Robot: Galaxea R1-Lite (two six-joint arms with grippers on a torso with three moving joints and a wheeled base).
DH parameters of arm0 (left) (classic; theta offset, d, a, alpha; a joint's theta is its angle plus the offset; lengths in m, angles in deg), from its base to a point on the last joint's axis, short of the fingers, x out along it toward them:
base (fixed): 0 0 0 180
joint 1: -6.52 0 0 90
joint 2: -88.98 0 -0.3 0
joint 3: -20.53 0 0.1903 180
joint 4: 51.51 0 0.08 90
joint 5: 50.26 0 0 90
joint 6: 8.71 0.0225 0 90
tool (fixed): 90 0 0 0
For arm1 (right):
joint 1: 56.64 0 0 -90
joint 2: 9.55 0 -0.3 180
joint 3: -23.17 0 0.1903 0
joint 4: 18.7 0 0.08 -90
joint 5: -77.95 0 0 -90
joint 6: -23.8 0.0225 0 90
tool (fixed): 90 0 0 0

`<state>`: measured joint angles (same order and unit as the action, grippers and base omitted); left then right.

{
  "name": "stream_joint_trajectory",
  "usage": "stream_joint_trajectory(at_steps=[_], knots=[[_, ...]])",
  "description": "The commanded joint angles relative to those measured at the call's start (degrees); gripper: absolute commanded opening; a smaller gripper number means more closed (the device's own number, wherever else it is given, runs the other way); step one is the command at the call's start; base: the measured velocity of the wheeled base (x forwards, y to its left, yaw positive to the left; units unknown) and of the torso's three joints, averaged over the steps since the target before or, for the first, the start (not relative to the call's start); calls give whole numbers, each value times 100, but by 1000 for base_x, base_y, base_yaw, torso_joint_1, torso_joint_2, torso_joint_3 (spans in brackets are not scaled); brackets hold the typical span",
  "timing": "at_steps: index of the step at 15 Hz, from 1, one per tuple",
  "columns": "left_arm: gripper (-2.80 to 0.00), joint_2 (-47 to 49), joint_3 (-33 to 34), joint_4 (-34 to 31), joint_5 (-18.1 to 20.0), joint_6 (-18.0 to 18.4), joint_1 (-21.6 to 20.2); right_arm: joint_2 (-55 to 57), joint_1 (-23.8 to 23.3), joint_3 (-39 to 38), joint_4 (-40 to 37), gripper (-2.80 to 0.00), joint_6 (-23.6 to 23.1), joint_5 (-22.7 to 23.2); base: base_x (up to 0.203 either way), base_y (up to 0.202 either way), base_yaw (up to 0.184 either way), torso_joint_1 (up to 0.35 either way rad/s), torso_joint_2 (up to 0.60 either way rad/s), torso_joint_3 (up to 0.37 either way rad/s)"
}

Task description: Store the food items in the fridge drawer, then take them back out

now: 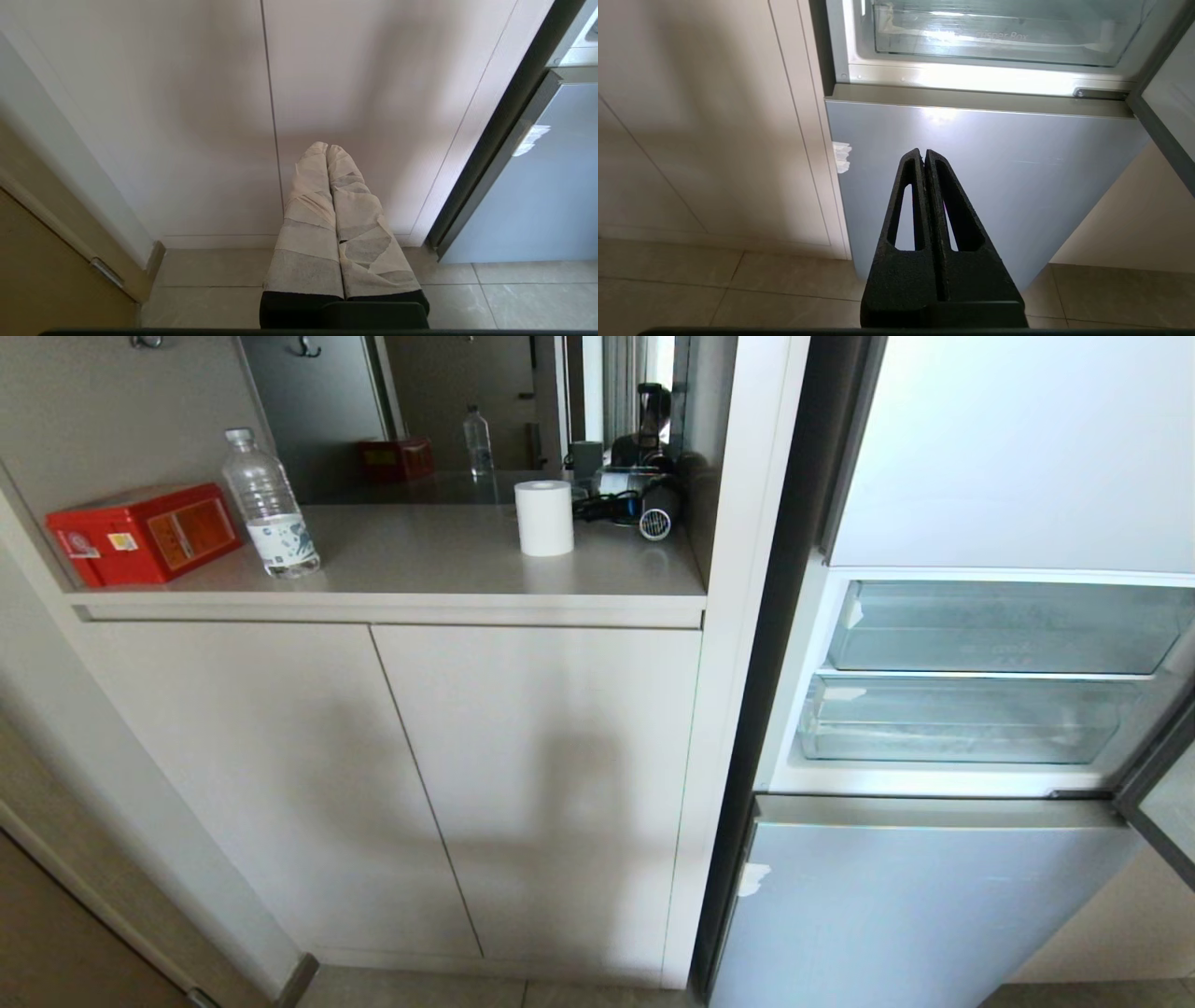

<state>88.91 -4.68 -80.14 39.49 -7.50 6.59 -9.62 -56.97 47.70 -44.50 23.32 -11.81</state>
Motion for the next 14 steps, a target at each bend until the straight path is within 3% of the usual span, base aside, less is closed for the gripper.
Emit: stream_joint_trajectory(at_steps=[1,6,9,11,12,14], knots=[[-280,7,0,-2,-2,2,1,-1,-2,-2,-4,-280,-7,-4,0,0,0,0,0,0],[-280,7,0,-2,-2,2,1,333,-2,336,-33,-280,-93,59,0,0,0,0,0,0],[-280,7,0,-2,-2,2,1,2101,1,953,23,-280,22,243,0,0,0,0,0,0],[-280,7,0,-2,-2,2,1,3676,7,1395,195,-280,142,683,0,0,0,0,0,0],[-280,7,0,-2,-2,2,1,4453,12,1550,422,0,189,960,0,0,0,0,0,0],[-280,7,0,-2,-2,2,1,5827,41,1743,1043,0,267,1360,0,0,0,0,0,0]])
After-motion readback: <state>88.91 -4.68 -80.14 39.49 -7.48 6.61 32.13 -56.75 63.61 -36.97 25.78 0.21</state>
